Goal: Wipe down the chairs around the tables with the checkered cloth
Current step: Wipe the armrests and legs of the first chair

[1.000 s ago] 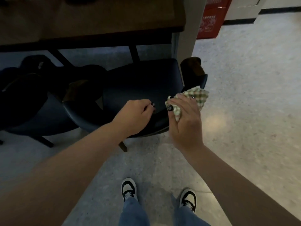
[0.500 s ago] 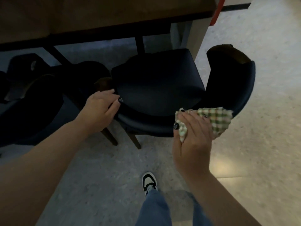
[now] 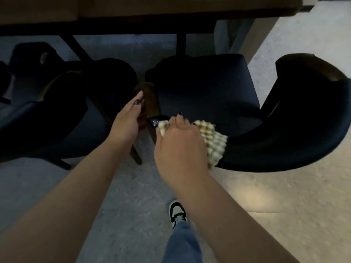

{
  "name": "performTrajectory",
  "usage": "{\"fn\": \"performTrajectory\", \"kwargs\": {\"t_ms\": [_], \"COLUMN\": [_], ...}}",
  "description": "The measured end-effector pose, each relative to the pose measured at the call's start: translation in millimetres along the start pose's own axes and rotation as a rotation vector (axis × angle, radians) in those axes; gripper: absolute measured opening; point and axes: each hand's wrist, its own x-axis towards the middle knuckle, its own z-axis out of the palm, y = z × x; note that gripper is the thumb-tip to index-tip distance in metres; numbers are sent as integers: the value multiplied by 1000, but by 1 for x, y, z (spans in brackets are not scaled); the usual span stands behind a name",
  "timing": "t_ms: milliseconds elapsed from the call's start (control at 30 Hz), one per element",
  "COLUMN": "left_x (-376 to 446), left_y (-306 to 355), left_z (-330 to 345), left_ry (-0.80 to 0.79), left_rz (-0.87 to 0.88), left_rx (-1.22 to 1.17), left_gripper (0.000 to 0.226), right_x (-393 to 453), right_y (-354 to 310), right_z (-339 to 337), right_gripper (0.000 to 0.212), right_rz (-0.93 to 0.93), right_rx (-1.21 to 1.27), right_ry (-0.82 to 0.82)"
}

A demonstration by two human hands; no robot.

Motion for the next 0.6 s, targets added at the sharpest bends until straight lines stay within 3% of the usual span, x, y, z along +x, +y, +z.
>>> {"fn": "performTrajectory", "kwargs": {"t_ms": [100,233,400,500,600], "left_x": [-6,-9,12,33,52], "left_y": [-10,-31,-33,-28,-18], "left_z": [7,9,7,8,5], "left_ry": [124,132,168,307,345], "left_rz": [-167,-327,-340,-380,-351], "left_rx": [-314,-630,-653,-563,-485], "left_gripper": [37,38,41,44,44], "right_x": [22,62,101,124,153], "right_y": [-15,-32,-35,-30,-20], "right_z": [-2,0,-1,1,15], "right_gripper": [52,46,46,45,51], "right_rz": [26,-12,24,61,260], "right_rx": [51,165,324,417,706], "right_ry": [-53,-113,-161,-232,-286]}}
